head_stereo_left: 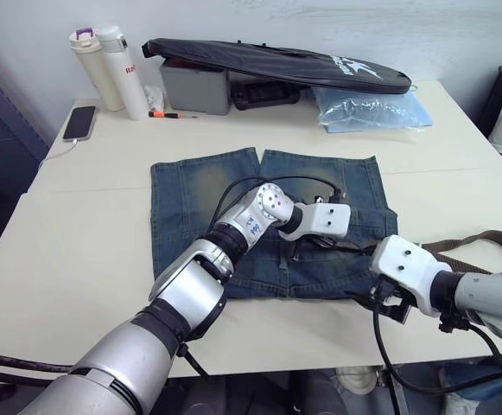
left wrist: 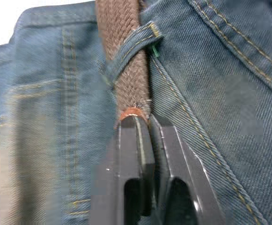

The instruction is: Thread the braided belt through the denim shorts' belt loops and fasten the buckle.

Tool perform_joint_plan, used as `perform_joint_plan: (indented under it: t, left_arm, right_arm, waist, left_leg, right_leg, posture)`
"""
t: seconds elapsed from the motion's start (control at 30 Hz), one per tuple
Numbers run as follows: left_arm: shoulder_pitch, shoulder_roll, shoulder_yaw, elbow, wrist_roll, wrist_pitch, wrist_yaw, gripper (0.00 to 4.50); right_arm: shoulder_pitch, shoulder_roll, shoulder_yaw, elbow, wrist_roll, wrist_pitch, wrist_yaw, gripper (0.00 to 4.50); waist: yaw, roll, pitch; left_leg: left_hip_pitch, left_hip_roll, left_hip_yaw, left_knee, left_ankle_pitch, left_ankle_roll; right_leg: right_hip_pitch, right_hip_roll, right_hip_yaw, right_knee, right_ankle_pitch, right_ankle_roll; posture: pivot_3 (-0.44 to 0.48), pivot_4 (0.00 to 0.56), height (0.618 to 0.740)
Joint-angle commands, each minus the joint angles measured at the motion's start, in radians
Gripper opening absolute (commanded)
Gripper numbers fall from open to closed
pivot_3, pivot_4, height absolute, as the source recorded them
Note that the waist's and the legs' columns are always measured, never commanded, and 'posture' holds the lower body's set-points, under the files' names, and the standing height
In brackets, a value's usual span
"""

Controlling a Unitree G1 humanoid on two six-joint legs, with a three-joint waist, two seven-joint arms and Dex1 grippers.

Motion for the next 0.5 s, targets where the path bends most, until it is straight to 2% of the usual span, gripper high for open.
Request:
perform_joint_plan:
  t: [0.03, 0.3, 0.5]
  left_arm:
    - [-0.004, 0.011, 0.038, -0.055, -0.025, 0.016, -0.039, 0.07]
    - [0.055, 0.081, 0.061, -0.270, -0.036, 0.126, -0.115, 0.07]
    - [0.139, 0.188, 0.051, -0.499, -0.011, 0.240, -0.151, 0.07]
  right_arm:
    - [-0.025, 0.006, 0.044, 0.010, -0.045, -0.007, -0.033, 4.50]
    - [-0.102, 0.055, 0.164, 0.109, -0.092, 0.035, -0.078, 4.50]
    - [-0.109, 0.090, 0.181, 0.150, -0.070, 0.070, -0.070, 4.50]
  waist:
    - [-0.001, 0.000, 0.000]
    - [-0.004, 0.001, 0.000]
    - [-0.006, 0.003, -0.001]
  left_leg:
    - [0.000, 0.000, 0.000, 0.000, 0.000, 0.000]
    - [0.000, 0.000, 0.000, -0.001, 0.000, -0.001]
    - [0.000, 0.000, 0.000, 0.000, 0.001, -0.002]
  right_leg:
    - [0.000, 0.000, 0.000, 0.000, 0.000, 0.000]
    - [-0.001, 0.000, 0.000, 0.001, 0.000, 0.000]
    - [-0.001, 0.000, 0.000, 0.003, 0.000, 0.000]
  posture:
    - [0.000, 0.150, 0.740]
    - [0.000, 0.150, 0.740]
    - [0.000, 0.150, 0.740]
